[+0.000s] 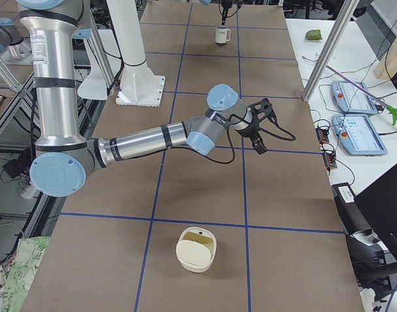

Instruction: Left arm hands cup to right arm to dump lemon

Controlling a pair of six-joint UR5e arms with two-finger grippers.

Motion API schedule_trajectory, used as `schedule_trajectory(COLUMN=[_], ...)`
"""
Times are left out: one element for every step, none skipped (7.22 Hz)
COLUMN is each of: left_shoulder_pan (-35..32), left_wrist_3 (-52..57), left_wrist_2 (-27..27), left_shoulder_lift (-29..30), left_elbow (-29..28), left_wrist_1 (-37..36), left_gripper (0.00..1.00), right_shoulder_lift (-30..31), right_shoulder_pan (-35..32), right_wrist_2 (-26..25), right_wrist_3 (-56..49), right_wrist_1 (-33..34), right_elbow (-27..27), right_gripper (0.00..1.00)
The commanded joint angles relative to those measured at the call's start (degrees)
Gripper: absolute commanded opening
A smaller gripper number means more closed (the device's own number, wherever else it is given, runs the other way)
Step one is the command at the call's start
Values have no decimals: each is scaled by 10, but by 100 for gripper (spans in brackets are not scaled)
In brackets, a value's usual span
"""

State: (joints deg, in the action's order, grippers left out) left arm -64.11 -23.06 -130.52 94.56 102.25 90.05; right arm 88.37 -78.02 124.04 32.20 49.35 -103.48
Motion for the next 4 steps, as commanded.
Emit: schedule_trajectory(left_shoulder_pan=[-14,-50,-83,-103], left_wrist_3=[13,40,43,48], left_wrist_2=[2,-3,-5,-4], left_shoulder_lift=[0,2,5,6], left_elbow=[5,13,17,23], left_wrist_1=[4,1,-3,-4], left_gripper=[100,100,100,100], right_shoulder_lift=[14,21,34,37], right_shoulder_pan=[-2,-12,-28,-45], right_wrist_2=[2,3,12,28], right_wrist_3=[-17,-51,-108,-166], right_wrist_1=[5,30,49,90], right_elbow=[4,-1,-1,1], right_gripper=[100,100,100,100])
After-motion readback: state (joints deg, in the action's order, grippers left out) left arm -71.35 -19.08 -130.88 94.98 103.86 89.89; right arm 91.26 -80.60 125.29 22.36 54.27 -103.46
